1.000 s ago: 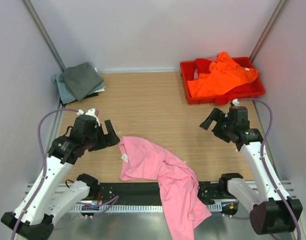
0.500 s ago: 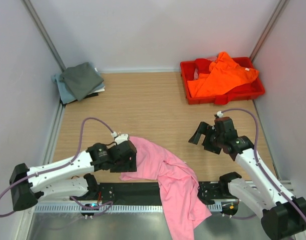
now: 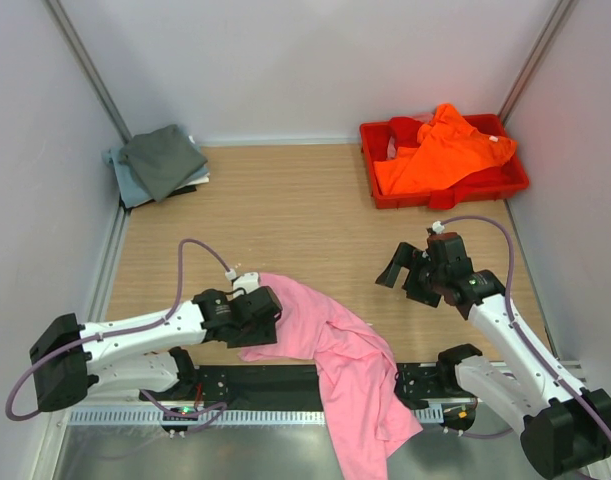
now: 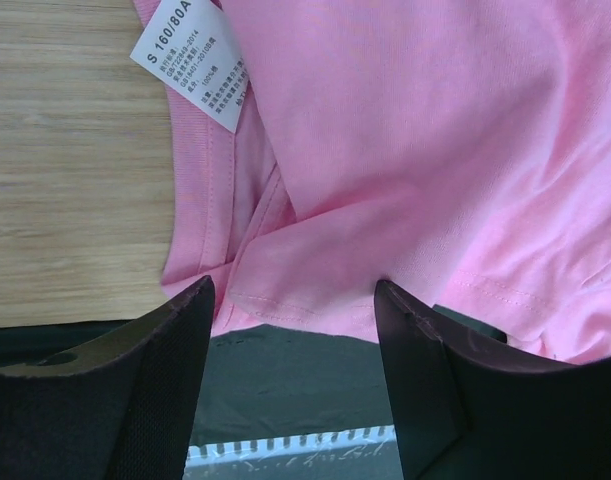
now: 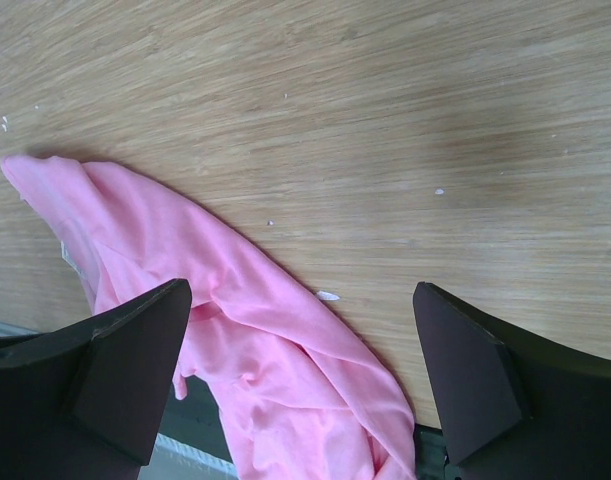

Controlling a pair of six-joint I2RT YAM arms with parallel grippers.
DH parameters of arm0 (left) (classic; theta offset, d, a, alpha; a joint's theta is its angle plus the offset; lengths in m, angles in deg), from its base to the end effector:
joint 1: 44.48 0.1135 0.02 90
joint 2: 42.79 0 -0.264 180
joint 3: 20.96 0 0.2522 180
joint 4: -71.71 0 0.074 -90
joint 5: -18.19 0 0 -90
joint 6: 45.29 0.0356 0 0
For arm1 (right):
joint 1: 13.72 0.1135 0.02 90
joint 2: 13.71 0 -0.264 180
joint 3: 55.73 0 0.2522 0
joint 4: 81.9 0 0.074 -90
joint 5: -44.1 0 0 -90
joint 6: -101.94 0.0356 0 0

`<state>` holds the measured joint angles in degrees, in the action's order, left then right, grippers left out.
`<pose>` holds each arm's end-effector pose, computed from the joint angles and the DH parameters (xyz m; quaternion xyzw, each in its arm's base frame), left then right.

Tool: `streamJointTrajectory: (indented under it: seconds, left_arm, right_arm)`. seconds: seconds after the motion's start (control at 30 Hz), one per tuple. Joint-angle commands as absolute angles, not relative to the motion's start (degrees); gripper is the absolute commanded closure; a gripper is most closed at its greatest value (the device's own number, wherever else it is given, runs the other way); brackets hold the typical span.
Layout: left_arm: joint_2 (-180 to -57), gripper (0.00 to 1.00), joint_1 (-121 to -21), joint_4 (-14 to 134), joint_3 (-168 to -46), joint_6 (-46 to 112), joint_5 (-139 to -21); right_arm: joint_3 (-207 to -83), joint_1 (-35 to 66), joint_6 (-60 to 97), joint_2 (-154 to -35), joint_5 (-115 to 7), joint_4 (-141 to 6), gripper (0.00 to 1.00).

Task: Fold and stack the t-shirts
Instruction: Flatten the tshirt out

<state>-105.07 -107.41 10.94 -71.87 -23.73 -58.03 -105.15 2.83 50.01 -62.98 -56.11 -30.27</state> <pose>0.0884 -0.1544 0.1941 -0.0657 0.9787 -0.0916 0.1715 0.1591 0.0539 0.2289 0.1467 0.9292 0.2254 0.2534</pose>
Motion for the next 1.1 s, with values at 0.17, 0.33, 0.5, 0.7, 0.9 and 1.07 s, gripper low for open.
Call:
streamJointTrajectory:
  seconds: [0.17, 0.33, 0.5, 0.7, 0.9, 1.07]
  left_arm:
    - [-105.6, 0.4, -107.7, 14.4, -70.6, -25.7, -56.0]
    - [-105.5, 0.41, -107.7, 16.0, -68.7, -26.9, -57.8]
    - [-102.7, 0.27, -107.7, 15.6, -67.0, -28.0, -57.9]
    - [-98.5, 0.45, -107.7, 16.4, -64.4, -28.7, -57.5]
    - [-98.3, 0.62, -107.7, 17.4, -65.1, -27.3, -56.9]
    - [-100.2, 0.97, -107.7, 18.2, -67.4, -25.4, -57.0]
  right_arm:
    - [-105.2, 3.1, 49.5, -62.9, -56.0, -31.4, 0.0]
    - [-104.9, 3.1, 49.1, -63.0, -55.8, -31.2, 0.0]
    - [-104.8, 3.2, 48.9, -63.0, -55.9, -31.0, 0.0]
    - [-104.8, 3.2, 48.9, -63.5, -55.6, -31.2, 0.0]
    - [-104.6, 3.2, 48.9, -63.9, -55.5, -31.4, 0.0]
    - [-104.6, 3.2, 48.9, -63.8, -55.3, -31.4, 0.0]
